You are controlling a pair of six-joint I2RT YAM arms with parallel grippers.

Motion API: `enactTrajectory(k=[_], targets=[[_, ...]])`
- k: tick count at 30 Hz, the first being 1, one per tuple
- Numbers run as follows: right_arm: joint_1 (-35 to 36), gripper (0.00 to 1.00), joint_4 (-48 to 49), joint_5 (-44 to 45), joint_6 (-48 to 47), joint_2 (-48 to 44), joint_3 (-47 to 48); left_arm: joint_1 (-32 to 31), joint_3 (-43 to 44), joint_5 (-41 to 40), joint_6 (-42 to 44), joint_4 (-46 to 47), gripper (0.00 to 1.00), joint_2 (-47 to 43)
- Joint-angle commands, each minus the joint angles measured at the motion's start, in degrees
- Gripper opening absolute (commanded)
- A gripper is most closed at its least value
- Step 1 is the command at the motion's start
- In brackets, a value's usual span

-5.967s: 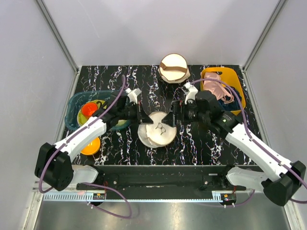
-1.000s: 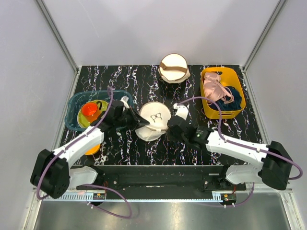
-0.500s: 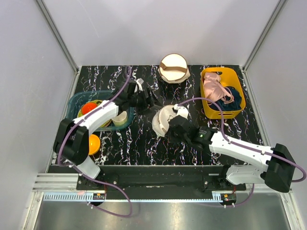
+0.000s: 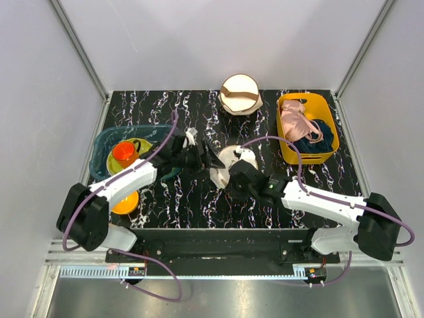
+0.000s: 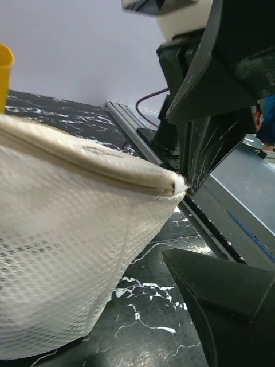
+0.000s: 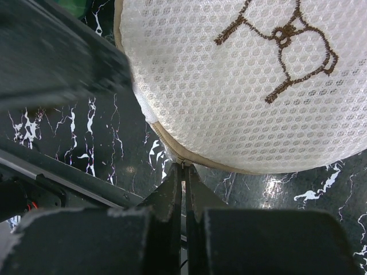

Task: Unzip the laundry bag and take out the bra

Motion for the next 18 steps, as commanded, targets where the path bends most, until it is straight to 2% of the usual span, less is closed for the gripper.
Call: enactTrajectory(k=[1, 4, 5, 6, 7, 8, 9, 11, 18], targets=[[0.21, 0.00, 1.81, -0.64, -0.54, 0.29, 2.73, -1.99, 0.41, 2.04, -2.74, 6.30, 0.94, 2.07], [0.29, 0.00, 1.81, -0.29, -0.37, -0.32, 2.65, -2.79, 1.64, 1.51, -2.47, 6.30, 0.88, 3.66], [0.29, 0.00, 1.73, -0.38, -0.28, -0.50, 2.47, -2.87, 1.91, 1.34, -2.38, 6.30, 0.83, 4.79], [0.21, 0.00, 1.72, -0.38, -0.28, -0.76, 2.21, -2.87, 2.00, 1.16, -2.38, 6.30, 0.64, 5.33], [0.12, 0.00, 1.55, -0.55, -0.19, -1.29, 2.03, -2.87, 2.61, 1.16, -2.38, 6.30, 0.52, 5.77], [0.20, 0.00, 1.20, -0.73, -0.28, -1.55, 1.51, -2.87, 3.05, 1.07, -2.12, 5.52, 0.35, 6.21], [0.12, 0.00, 0.85, -0.73, -0.19, -1.90, 1.15, -2.79, 3.49, 0.55, -1.68, 4.81, 0.03, 6.30], [-0.14, 0.00, 0.06, -0.99, 0.16, -3.57, -1.12, -2.61, 5.60, -0.42, -0.20, 1.05, 0.00, 6.47], [-3.39, 0.00, -4.25, -0.47, 2.62, -15.51, -10.44, 0.63, 6.48, -2.18, 2.01, -1.70, 0.00, 2.35]])
